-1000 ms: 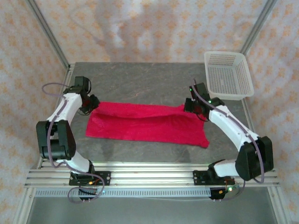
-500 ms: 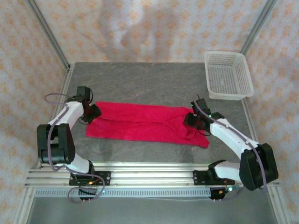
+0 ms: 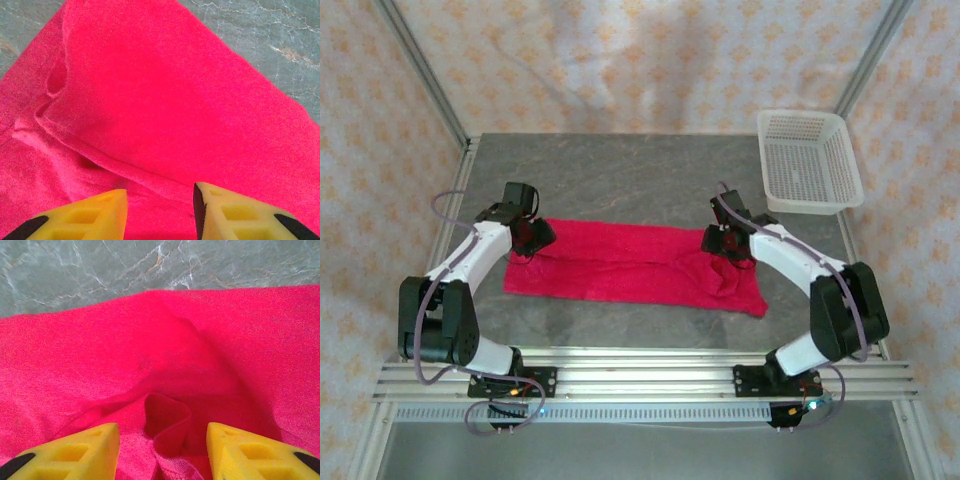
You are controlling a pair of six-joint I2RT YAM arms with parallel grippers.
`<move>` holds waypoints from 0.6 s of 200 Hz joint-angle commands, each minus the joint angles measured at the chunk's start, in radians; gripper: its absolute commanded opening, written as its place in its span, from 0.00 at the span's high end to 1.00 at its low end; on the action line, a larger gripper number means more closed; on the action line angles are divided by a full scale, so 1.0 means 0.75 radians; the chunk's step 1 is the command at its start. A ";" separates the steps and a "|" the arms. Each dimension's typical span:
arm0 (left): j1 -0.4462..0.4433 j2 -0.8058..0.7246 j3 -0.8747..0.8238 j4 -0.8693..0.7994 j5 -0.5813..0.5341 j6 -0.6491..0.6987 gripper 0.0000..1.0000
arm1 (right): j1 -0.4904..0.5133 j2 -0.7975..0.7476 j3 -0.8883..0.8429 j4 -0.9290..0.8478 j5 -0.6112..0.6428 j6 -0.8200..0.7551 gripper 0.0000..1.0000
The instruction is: Fold the inside-out t-shirt
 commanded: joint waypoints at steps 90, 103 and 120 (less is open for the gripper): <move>-0.011 0.047 -0.009 0.049 -0.016 -0.037 0.60 | 0.149 -0.189 -0.053 -0.160 -0.050 -0.024 1.00; -0.014 0.047 -0.011 0.050 -0.018 -0.039 0.60 | 0.202 -0.262 -0.099 -0.147 -0.088 -0.027 1.00; -0.016 0.049 -0.008 0.046 -0.023 -0.041 0.60 | 0.247 -0.367 -0.197 -0.109 -0.146 -0.016 1.00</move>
